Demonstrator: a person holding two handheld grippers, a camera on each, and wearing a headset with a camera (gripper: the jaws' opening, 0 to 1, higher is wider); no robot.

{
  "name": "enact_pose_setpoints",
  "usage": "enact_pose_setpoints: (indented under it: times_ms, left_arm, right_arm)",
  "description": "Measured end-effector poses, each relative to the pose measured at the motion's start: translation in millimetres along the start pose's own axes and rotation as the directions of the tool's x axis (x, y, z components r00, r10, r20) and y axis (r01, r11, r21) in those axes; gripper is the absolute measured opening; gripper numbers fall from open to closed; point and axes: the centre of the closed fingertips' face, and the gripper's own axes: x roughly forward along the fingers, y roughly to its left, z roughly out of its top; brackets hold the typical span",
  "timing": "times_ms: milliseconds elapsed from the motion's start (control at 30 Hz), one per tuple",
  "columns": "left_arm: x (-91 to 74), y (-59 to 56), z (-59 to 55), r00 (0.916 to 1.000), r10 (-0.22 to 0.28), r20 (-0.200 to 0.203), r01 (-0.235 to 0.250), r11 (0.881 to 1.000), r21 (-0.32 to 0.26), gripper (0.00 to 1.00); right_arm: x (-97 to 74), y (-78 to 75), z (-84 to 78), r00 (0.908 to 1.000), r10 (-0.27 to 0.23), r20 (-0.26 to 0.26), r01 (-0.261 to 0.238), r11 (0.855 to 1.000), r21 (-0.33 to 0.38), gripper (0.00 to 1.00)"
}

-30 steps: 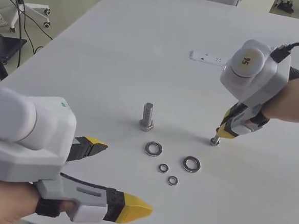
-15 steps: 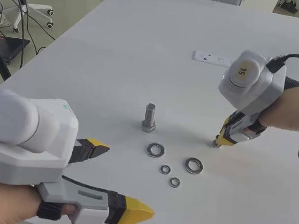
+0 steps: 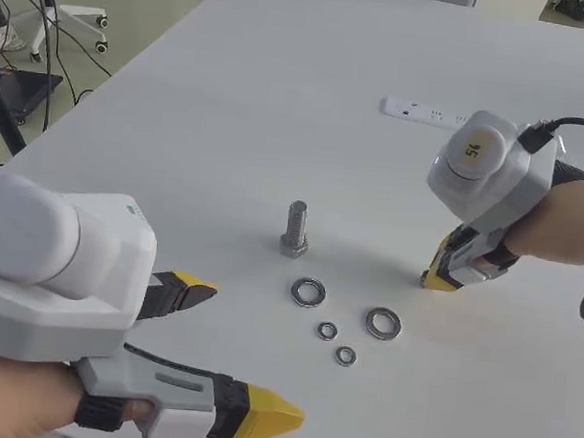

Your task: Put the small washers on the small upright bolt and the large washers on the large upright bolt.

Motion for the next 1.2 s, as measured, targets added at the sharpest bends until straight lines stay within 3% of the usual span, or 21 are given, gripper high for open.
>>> enact_pose_setpoints:
  times_ms: [1200]
  left_arm:
    - [0.4,2.8,2.8,1.0000,0.004,0.002,-0.004,1.000,-0.001,0.87]
  right_arm:
    - [-5.6,-3.1,2.8,0.9999,0.000,0.016,0.000,1.000,0.008,0.22]
